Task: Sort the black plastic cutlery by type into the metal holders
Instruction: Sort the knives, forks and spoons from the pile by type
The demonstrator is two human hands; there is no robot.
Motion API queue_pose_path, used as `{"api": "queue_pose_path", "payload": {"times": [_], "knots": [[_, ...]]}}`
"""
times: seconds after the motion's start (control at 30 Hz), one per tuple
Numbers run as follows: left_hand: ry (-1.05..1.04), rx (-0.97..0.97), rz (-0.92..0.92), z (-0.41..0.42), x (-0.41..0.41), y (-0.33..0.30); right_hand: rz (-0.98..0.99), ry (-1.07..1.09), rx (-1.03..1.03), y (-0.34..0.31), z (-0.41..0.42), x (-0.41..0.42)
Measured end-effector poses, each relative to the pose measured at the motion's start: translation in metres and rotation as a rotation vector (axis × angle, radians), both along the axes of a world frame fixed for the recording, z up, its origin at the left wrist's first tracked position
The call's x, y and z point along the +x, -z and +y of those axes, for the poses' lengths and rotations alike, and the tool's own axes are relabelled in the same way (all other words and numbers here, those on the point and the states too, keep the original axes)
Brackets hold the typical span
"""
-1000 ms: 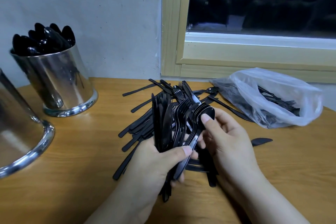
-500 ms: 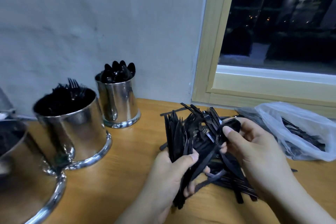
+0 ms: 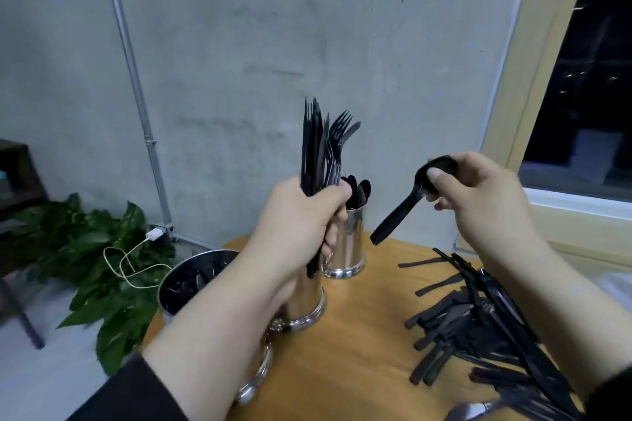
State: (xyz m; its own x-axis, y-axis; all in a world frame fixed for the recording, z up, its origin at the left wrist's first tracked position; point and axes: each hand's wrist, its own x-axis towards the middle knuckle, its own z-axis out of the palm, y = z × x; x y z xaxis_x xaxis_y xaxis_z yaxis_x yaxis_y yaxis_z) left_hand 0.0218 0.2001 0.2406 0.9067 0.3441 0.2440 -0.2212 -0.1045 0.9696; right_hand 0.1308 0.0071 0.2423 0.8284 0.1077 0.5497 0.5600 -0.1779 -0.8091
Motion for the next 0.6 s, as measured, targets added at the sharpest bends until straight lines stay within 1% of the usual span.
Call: {"api": "queue_pose_path", "payload": {"times": [0.13, 0.27, 0.4, 0.5, 0.6], "knots": [[0.031, 0.012, 0.015, 0.039, 0.008, -0.027, -0.048, 0.053, -0.087, -0.019, 0.038, 0.032], [0.093, -0.005, 0.162, 0.078, 0.029, -0.022, -0.07, 0.105, -0.168, -0.022, 0.072, 0.076], [0.109, 0.03, 0.242, 0.106, 0.045, -0.016, -0.083, 0.146, -0.304, -0.015, 0.099, 0.113], [0.113, 0.034, 0.257, 0.121, 0.056, -0.013, -0.115, 0.184, -0.435, -0.003, 0.116, 0.134], [0.116, 0.045, 0.252, 0.133, 0.066, -0.008, -0.105, 0.224, -0.56, 0.015, 0.131, 0.156]]}}
